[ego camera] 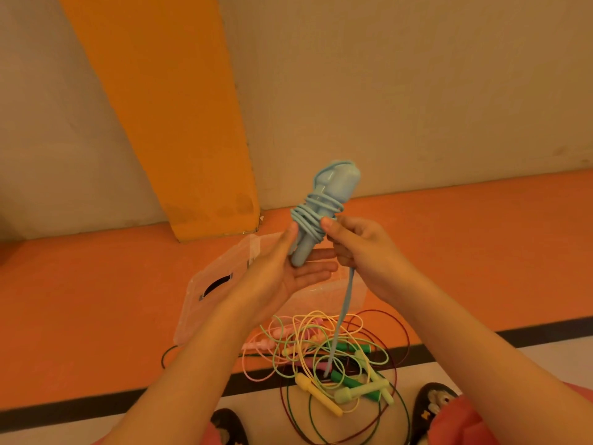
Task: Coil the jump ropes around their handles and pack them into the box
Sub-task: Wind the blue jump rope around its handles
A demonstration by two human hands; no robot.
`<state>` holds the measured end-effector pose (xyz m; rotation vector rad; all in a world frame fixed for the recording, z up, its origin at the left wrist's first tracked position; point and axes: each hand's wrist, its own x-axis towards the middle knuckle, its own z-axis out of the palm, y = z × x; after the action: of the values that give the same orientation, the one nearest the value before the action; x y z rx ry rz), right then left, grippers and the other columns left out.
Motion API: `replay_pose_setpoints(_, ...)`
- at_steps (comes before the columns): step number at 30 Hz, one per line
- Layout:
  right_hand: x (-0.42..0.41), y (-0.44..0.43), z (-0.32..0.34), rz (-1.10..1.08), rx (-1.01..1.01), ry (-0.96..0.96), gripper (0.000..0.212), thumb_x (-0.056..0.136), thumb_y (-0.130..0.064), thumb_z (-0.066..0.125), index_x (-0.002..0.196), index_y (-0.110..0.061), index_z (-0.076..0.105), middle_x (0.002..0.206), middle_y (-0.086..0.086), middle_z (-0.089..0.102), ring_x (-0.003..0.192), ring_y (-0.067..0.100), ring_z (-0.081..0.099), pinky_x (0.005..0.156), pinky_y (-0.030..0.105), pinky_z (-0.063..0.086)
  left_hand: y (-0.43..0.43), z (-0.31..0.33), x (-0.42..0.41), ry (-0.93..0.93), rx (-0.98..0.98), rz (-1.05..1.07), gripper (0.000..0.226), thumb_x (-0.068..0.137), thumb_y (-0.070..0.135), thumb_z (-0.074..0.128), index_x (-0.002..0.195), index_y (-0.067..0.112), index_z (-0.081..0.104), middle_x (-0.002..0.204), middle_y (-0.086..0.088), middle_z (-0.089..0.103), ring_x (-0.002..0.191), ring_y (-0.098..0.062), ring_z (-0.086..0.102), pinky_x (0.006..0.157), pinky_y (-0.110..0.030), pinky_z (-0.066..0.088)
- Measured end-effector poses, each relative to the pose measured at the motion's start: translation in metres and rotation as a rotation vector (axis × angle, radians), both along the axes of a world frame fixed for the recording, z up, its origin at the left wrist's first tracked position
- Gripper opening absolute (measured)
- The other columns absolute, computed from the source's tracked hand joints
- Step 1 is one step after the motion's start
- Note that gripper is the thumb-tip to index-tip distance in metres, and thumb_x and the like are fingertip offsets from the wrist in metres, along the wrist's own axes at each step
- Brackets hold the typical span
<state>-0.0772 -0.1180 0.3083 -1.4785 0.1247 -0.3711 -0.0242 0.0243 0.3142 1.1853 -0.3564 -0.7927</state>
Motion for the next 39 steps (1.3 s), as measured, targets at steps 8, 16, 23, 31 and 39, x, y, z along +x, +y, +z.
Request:
replay_pose_setpoints(8, -0.002, -0.005, 0.004, 0.052, -0.034, 0.032, 0.012, 0.094, -0.018, 0.055, 0.086, -0.014, 0.062, 0.066, 0.002, 0.032, 0.046, 0.007, 0.024, 0.044, 0.019, 0.022, -0.002, -0.004, 0.005, -0.022, -0.087, 0.113, 0.031, 0.089, 0.033, 0.051, 0.096, 0.007, 0.065, 0.077, -0.007, 0.066, 0.064, -0.012, 0.064, 0.062, -0.021, 0.055)
replay_pose_setpoints(16, -0.002, -0.006, 0.009, 0.028, 0.025, 0.057, 0.011, 0.094, -0.014, 0.055, 0.087, -0.016, 0.063, 0.064, -0.002, 0.037, 0.043, 0.005, 0.027, 0.043, 0.018, 0.025, -0.001, 0.000, 0.008, 0.036, -0.204, 0.192, 0.024, 0.080, 0.025, 0.059, 0.091, 0.006, 0.067, 0.078, -0.008, 0.070, 0.066, -0.010, 0.065, 0.062, -0.019, 0.055)
replay_pose_setpoints(23, -0.001, -0.008, 0.003, -0.049, -0.029, 0.249, 0.013, 0.092, -0.007, 0.057, 0.080, -0.012, 0.062, 0.065, 0.002, 0.045, 0.042, 0.007, 0.033, 0.040, 0.018, 0.024, -0.001, -0.010, 0.009, -0.417, 0.038, 0.437, 0.026, 0.079, 0.005, 0.073, 0.100, 0.021, 0.067, 0.098, -0.001, 0.072, 0.085, -0.011, 0.069, 0.073, -0.019, 0.053)
replay_pose_setpoints(31, 0.000, -0.005, 0.006, -0.065, 0.097, 0.244, 0.021, 0.085, -0.030, 0.067, 0.081, -0.010, 0.064, 0.067, 0.002, 0.055, 0.043, 0.008, 0.041, 0.035, 0.017, 0.025, 0.001, -0.018, 0.003, -0.993, 0.294, 0.619, 0.030, 0.073, 0.013, 0.081, 0.093, 0.020, 0.059, 0.098, 0.006, 0.060, 0.091, -0.001, 0.055, 0.076, -0.017, 0.042)
replay_pose_setpoints(39, -0.002, -0.011, -0.003, -0.169, -0.034, 0.109, 0.029, 0.091, -0.027, 0.061, 0.071, -0.007, 0.055, 0.061, 0.006, 0.032, 0.042, 0.007, 0.024, 0.041, 0.020, 0.020, -0.004, -0.012, -0.003, -0.935, 0.217, 0.453, 0.042, 0.068, 0.023, 0.084, 0.096, 0.020, 0.054, 0.097, 0.005, 0.059, 0.086, -0.003, 0.058, 0.071, -0.014, 0.045)
